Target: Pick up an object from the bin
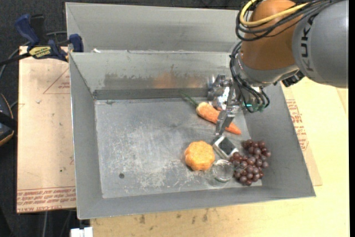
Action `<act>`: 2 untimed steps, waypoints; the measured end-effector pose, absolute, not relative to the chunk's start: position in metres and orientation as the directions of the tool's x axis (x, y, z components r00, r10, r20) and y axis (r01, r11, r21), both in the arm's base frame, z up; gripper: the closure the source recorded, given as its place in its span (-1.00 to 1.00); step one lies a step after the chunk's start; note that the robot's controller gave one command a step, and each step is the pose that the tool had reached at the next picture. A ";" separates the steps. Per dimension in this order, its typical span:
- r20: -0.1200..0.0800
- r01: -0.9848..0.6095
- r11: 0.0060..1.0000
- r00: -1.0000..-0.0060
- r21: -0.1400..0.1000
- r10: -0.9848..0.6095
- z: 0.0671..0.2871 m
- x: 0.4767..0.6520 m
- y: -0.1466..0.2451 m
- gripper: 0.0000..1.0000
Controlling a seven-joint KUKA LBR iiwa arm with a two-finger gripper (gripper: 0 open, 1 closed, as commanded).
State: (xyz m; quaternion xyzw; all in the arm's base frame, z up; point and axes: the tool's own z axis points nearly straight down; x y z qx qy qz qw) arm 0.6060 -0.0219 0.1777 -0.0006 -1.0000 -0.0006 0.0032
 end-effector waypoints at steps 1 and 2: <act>-0.002 0.000 1.000 -1.000 0.001 0.000 0.182 0.608 -0.022 -1.00; -0.007 0.074 0.997 -0.997 0.002 0.074 0.123 0.621 -0.036 -1.00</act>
Offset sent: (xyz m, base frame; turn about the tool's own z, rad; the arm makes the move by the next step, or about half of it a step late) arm 0.0225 -0.0269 -0.1077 0.1356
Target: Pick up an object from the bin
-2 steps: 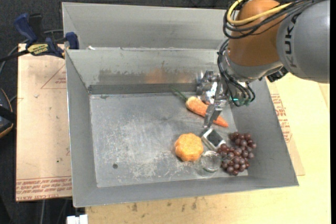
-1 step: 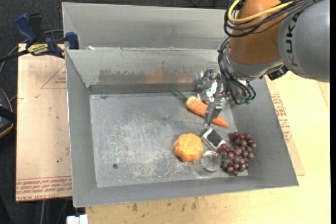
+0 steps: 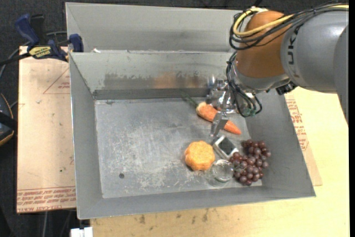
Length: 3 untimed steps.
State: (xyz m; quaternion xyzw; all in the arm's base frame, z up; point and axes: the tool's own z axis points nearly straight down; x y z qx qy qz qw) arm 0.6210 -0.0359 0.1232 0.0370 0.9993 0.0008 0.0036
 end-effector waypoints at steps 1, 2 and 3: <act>-0.002 0.291 0.957 -0.957 0.008 0.291 0.078 0.629 -0.041 -1.00; -0.010 0.205 0.979 -0.979 0.011 0.205 0.074 0.633 -0.049 -1.00; -0.008 0.278 0.960 -0.960 0.002 0.278 0.078 0.631 -0.044 -1.00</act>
Offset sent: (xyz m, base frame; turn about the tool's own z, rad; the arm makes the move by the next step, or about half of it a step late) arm 0.0065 -0.0210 -0.0532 0.1272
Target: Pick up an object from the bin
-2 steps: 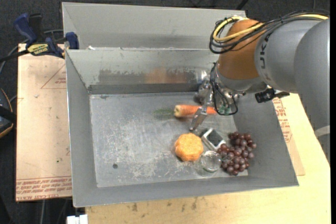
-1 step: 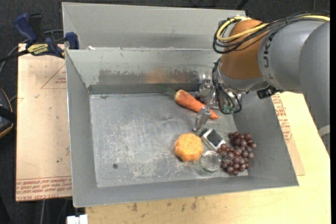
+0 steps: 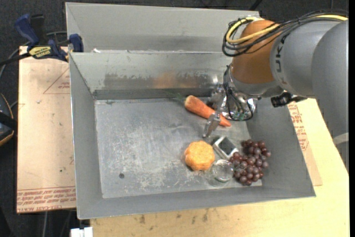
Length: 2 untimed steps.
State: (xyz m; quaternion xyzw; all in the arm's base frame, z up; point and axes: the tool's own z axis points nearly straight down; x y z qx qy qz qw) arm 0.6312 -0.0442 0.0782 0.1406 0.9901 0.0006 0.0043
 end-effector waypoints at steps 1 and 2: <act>-0.008 0.205 0.979 -0.979 0.006 0.205 0.078 0.636 -0.046 1.00; -0.007 0.205 0.979 -0.979 0.006 0.205 0.078 0.636 -0.047 1.00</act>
Offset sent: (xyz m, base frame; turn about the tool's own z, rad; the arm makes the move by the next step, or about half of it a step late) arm 0.0000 0.0000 0.0000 0.0000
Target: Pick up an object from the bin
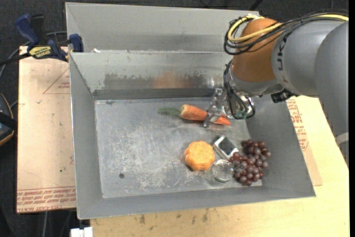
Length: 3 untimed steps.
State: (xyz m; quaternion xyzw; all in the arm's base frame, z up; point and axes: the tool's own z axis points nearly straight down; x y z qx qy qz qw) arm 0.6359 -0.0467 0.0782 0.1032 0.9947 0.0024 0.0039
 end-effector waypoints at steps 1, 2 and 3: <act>-0.003 0.204 0.979 -0.979 0.004 0.204 0.081 0.635 -0.047 1.00; 0.004 0.204 0.979 -0.979 0.001 0.204 0.096 0.632 -0.047 1.00; 0.000 0.204 0.979 -0.979 0.001 0.204 0.113 0.634 -0.047 1.00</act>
Offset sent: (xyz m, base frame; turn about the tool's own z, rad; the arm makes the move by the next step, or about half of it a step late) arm 0.0000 -0.0001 0.0229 0.0000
